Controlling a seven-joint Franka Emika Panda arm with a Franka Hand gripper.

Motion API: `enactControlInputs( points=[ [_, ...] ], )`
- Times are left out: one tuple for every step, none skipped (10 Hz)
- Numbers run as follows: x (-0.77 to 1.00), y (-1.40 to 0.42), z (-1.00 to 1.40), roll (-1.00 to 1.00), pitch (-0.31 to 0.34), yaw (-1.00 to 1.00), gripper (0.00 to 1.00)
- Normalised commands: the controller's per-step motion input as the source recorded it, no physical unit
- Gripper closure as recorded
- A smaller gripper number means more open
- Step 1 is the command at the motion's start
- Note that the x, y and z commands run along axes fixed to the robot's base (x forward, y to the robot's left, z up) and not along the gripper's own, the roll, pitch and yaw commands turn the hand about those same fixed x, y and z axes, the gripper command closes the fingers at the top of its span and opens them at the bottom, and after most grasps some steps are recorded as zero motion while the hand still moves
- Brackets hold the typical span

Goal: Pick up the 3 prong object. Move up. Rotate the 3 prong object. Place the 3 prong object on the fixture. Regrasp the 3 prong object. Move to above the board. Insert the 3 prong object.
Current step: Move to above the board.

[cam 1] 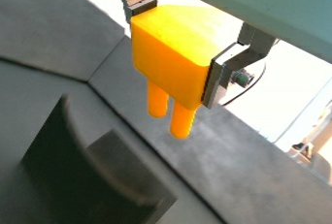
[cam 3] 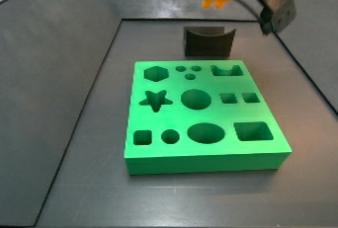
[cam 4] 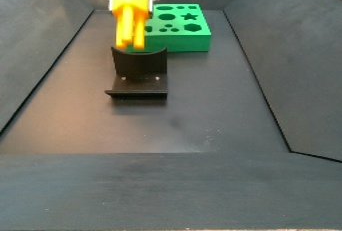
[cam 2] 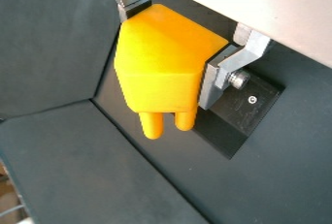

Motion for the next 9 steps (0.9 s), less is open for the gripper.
enactControlInputs(
  points=[
    [-0.05, -0.06, 1.0, -0.07, 0.152, -0.18, 1.0],
    [-0.05, -0.06, 1.0, -0.07, 0.2, -0.11, 1.0],
    [-0.05, -0.06, 1.0, -0.06, 0.227, -0.05, 1.0],
    [-0.05, -0.05, 1.0, -0.05, 0.238, 0.02, 1.0],
    [-0.04, -0.05, 1.0, -0.04, 0.223, 0.08, 1.0],
    [-0.03, -0.05, 1.0, -0.03, 0.205, 0.12, 1.0],
    [-0.02, -0.05, 1.0, -0.02, 0.19, 0.14, 1.0],
    [0.0, -0.05, 0.84, -0.02, 0.167, 0.16, 1.0],
    [0.01, -0.04, 0.6, -0.02, 0.135, 0.17, 1.0]
  ],
)
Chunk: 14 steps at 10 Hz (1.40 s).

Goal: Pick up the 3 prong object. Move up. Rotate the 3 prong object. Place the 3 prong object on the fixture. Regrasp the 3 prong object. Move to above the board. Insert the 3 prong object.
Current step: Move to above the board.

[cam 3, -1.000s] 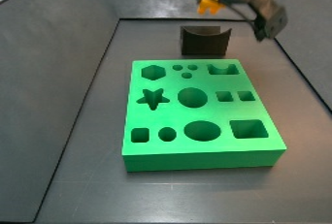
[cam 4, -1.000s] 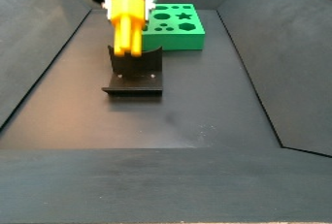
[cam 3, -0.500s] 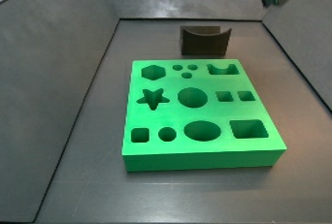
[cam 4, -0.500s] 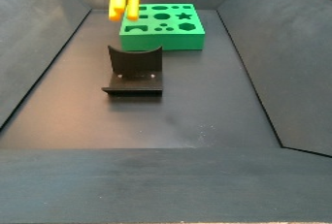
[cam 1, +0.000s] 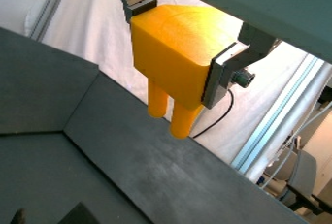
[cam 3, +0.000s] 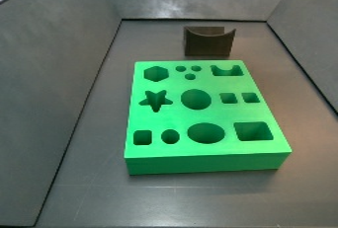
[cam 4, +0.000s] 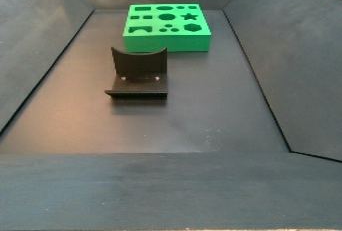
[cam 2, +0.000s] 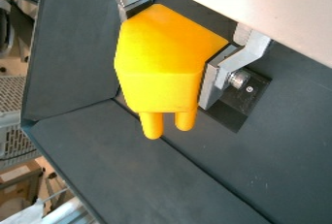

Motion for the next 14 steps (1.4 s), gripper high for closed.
enactControlInputs(
  points=[
    [0.02, -0.03, 0.43, -0.02, 0.111, 0.18, 1.0],
    [0.02, -0.02, 0.2, -0.03, 0.077, 0.17, 1.0],
    [-0.62, -1.0, 0.15, -1.0, 0.05, 0.04, 1.0],
    [-0.62, -1.0, 0.14, -1.0, 0.039, 0.04, 1.0],
    [-0.66, -1.0, 0.16, -1.0, 0.014, 0.04, 1.0],
    [-0.68, -1.0, 0.14, -1.0, 0.004, 0.04, 1.0],
    [-0.69, -1.0, 0.15, -1.0, -0.001, 0.04, 1.0],
    [-0.71, -1.0, 0.16, -1.0, -0.007, 0.04, 1.0],
    [-0.75, -1.0, 0.15, -1.0, -0.017, 0.04, 1.0],
    [-0.54, -0.67, 0.11, -1.0, -0.025, 0.03, 1.0],
    [-0.36, -0.41, 0.07, -1.0, -0.032, 0.03, 1.0],
    [-0.23, -0.21, 0.03, -1.0, -0.037, 0.03, 1.0],
    [-0.13, -0.09, 0.02, -1.0, -0.049, 0.02, 1.0],
    [-0.09, -0.03, 0.01, -0.9, -0.06, 0.01, 1.0]
  ],
)
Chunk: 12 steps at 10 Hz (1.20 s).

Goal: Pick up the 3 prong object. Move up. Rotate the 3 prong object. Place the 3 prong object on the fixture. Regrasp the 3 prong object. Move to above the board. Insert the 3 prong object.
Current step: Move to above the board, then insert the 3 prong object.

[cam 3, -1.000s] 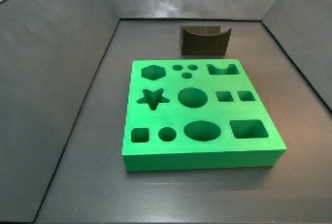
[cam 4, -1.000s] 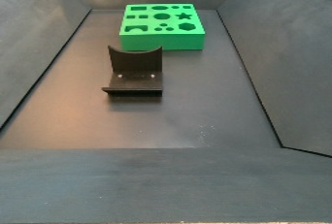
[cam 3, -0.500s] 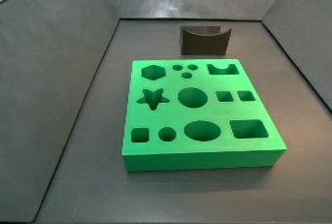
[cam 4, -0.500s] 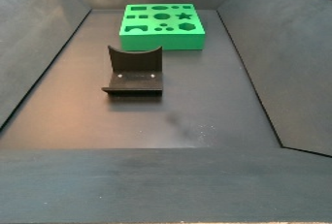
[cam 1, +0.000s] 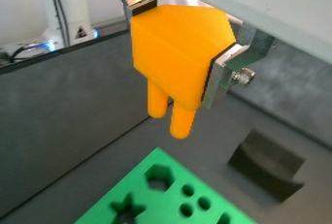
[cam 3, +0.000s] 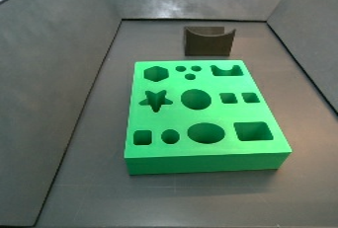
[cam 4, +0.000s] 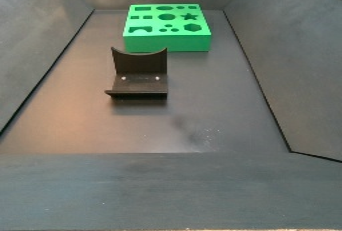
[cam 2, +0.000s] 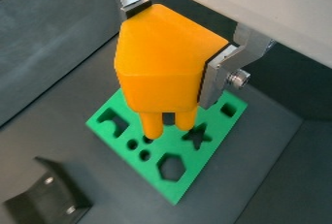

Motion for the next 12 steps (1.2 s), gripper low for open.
enactControlInputs(
  points=[
    [-0.07, 0.0, 0.0, -0.67, -0.058, 0.01, 1.0],
    [-0.06, 0.01, 0.01, -0.46, -0.055, 0.0, 1.0],
    [-0.05, 0.01, 0.0, -0.25, -0.042, 0.0, 1.0],
    [-0.03, -0.07, -0.02, 0.0, 0.0, 0.0, 1.0],
    [-0.21, 0.24, -0.11, -0.03, -0.067, -0.11, 1.0],
    [0.04, 0.01, -0.3, 0.0, -0.02, -1.0, 1.0],
    [0.05, 0.01, -0.33, 0.0, -0.019, -1.0, 1.0],
    [0.23, 0.1, -0.4, 0.0, -0.007, -0.95, 1.0],
    [0.35, 0.13, -0.42, 0.0, 0.0, -0.87, 1.0],
    [0.46, 0.21, -0.4, 0.0, 0.0, -0.79, 1.0],
    [0.62, 0.24, -0.33, -0.1, 0.0, -0.65, 1.0],
    [0.66, 0.18, -0.43, -0.17, 0.0, -0.59, 1.0]
  ],
)
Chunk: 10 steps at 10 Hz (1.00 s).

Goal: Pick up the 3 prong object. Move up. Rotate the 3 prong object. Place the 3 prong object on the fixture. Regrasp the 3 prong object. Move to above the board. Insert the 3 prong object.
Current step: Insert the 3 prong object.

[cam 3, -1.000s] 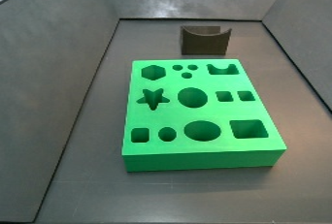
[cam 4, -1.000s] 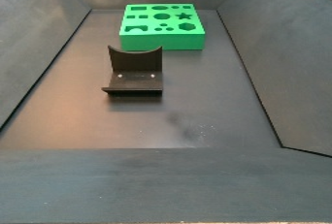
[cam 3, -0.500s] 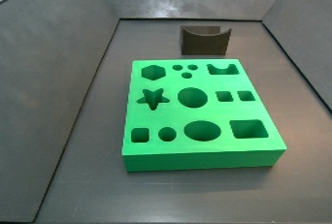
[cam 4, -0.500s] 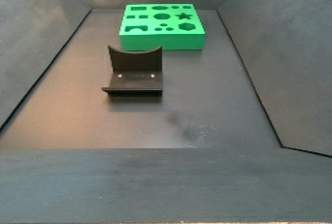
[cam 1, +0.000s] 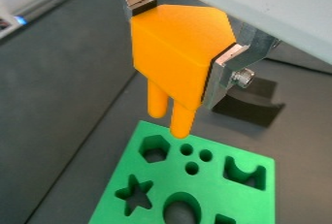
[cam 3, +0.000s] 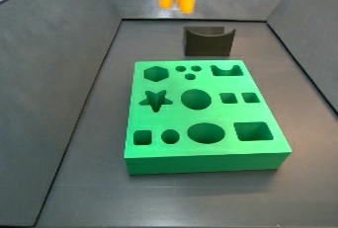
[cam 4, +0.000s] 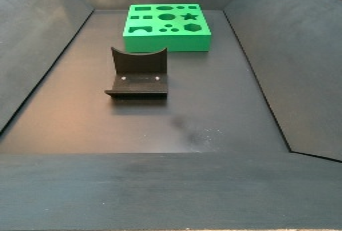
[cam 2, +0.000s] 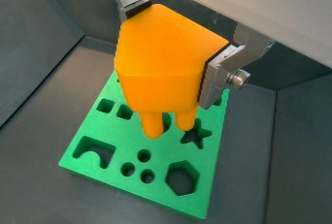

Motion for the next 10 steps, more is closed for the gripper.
enactControlInputs(
  points=[
    [0.63, 0.15, -0.53, -0.19, 0.0, -0.6, 1.0],
    [0.52, 0.12, -0.59, -0.17, 0.0, -0.71, 1.0],
    [0.34, 0.08, -0.62, -0.1, 0.0, -0.85, 1.0],
    [0.11, 0.11, -0.57, 0.01, 0.0, -0.94, 1.0],
    [0.0, 0.05, -0.53, 0.14, 0.0, -0.91, 1.0],
    [0.0, 0.12, -0.48, 0.13, 0.0, -0.83, 1.0],
    [0.01, 0.1, -0.33, 0.02, 0.0, -0.65, 1.0],
    [-0.05, 0.17, -0.32, 0.0, 0.0, -0.53, 1.0],
    [-0.13, 0.15, -0.34, -0.06, 0.0, -0.67, 1.0],
    [-0.03, 0.11, -0.35, -0.06, 0.0, -0.73, 1.0]
  ],
)
